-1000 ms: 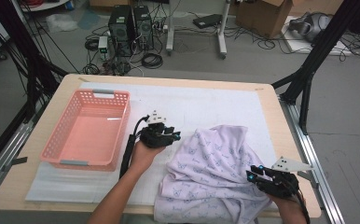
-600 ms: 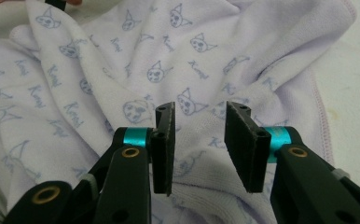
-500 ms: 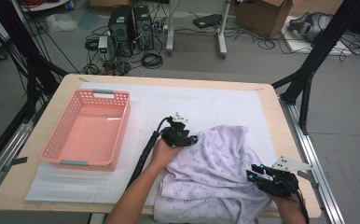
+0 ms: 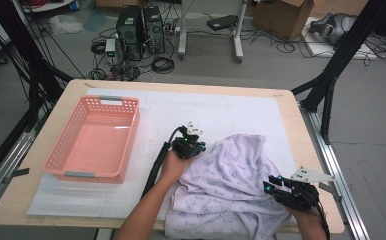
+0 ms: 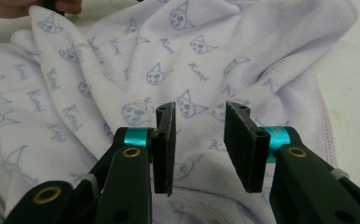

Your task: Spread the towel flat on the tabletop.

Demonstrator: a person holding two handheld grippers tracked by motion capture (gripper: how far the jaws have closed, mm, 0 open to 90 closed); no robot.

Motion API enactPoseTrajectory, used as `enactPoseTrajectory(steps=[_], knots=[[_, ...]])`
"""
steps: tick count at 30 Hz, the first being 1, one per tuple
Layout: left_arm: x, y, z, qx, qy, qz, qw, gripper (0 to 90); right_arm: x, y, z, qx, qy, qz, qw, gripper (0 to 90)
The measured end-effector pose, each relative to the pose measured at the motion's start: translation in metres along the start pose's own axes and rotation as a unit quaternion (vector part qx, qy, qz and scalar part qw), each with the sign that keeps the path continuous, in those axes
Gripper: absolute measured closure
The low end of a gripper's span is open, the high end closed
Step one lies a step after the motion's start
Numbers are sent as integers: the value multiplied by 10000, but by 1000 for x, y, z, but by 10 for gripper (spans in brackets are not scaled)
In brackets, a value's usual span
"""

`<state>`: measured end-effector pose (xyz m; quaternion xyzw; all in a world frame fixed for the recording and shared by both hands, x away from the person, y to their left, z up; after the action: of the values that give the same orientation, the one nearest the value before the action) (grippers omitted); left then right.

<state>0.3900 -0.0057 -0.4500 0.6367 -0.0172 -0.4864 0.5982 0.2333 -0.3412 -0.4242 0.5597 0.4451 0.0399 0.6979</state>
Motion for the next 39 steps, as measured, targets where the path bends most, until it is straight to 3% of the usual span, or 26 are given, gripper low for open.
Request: enactPoseTrajectory(steps=[4,6,12,14,16,18,22,25,27,29,31,34,36,38,39], knots=[[-5,1,-7,-280,-248,141,9992,887,1,1,0,2,2,14,10000,632],[-1,2,-1,-363,-448,245,9980,710,2,1,-1,-13,14,12,10000,633],[20,0,29,-78,-747,-91,9971,571,2,1,-1,-20,20,17,10000,632],[23,0,42,300,-635,-112,9975,563,2,1,0,-21,5,17,10000,632],[24,1,50,636,-582,-133,9962,648,2,0,1,-3,2,23,10000,633],[23,0,59,976,-563,-131,9936,788,1,1,1,8,-1,19,10000,632],[22,1,56,717,-540,-201,9958,869,1,1,0,-20,-6,31,10000,634],[15,3,47,559,-324,-164,9978,874,-1,1,0,-11,-11,39,10000,634],[6,7,33,308,-80,-5,9995,874,-2,0,1,37,-37,53,10000,635],[-4,9,18,115,222,155,9996,874,-4,-1,3,67,-63,73,9999,636],[-16,10,0,-185,487,315,9981,874,-6,-2,4,95,-78,84,9999,636],[-31,10,-22,-422,990,510,9929,874,-6,-2,4,94,-95,98,9999,636],[-41,9,-35,-596,1341,657,9870,873,-6,-1,5,104,-119,83,9998,636],[-49,8,-44,-754,1562,753,9820,866,-5,-1,6,123,-152,87,9998,636],[-51,6,-46,-803,1598,789,9807,840,-4,0,8,125,-196,99,9997,635]])
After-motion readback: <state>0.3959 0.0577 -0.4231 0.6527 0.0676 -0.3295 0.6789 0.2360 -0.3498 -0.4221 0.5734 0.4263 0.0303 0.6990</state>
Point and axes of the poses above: each handheld gripper's, and its own axes: x roughly forward along the jaws, y roughly out of its top, z roughly to its right, the point moved 1 cm from there along x, roughly forward along the jaws, and after that the axes turned 6 degrees about -x, right-handed, at the moved point
